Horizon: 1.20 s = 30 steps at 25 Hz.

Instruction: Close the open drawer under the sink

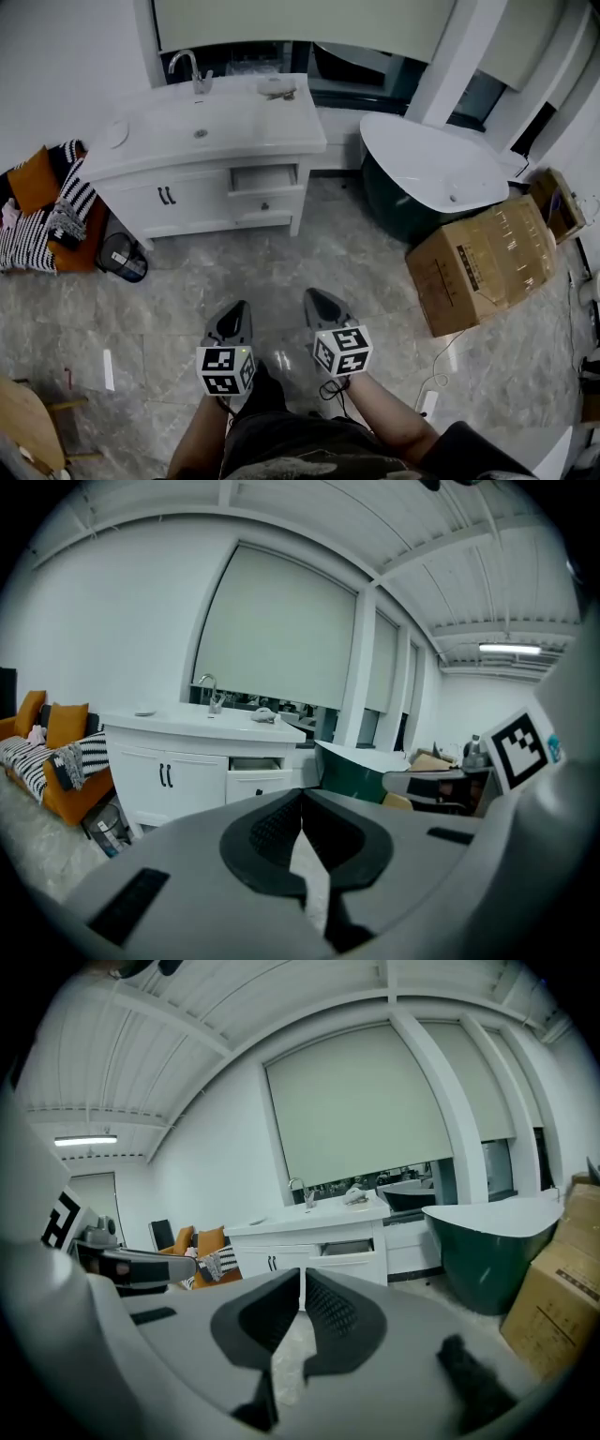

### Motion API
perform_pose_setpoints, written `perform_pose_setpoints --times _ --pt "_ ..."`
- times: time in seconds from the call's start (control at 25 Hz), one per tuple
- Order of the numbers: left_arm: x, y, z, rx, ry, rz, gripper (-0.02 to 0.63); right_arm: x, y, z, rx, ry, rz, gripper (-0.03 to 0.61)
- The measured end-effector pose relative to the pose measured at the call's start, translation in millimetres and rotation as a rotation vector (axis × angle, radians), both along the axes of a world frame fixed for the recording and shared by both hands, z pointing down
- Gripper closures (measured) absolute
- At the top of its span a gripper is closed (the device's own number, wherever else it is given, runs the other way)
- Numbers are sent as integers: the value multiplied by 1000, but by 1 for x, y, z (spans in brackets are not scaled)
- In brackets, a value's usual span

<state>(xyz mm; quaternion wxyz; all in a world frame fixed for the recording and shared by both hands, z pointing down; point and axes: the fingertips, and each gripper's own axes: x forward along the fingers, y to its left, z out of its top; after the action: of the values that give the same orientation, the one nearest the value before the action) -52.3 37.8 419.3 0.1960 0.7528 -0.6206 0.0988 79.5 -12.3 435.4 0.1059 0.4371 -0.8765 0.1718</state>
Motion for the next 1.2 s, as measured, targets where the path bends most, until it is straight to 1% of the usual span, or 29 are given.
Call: perform_pose_setpoints --times 0.16,0.32,0.4,0.56,0.68,0.76,0.88,1.0,1.2 --pt "-28 -37 4 -13 16 11 598 -32 -35 2 -10 17 11 549" --pt "-61 -65 11 -29 27 3 598 -55 -59 15 -42 42 33 549" --pt "-76 -77 15 -36 35 -1 598 -63 -70 22 -55 56 60 549" --pt "-99 -96 22 -31 8 18 598 -71 -89 31 -57 84 127 548" --pt "-110 -111 25 -29 13 21 598 -77 -101 34 -61 85 143 548" --pt "-117 -118 30 -40 25 10 598 -80 -109 37 -63 94 150 548" --pt "-123 -128 39 -60 42 -15 598 -78 -124 46 -49 140 175 548" --pt "-125 -135 50 -85 64 -36 598 -79 -141 59 -60 143 176 546" --pt "-126 -163 76 -120 38 -53 598 -84 -184 90 -93 136 148 545"
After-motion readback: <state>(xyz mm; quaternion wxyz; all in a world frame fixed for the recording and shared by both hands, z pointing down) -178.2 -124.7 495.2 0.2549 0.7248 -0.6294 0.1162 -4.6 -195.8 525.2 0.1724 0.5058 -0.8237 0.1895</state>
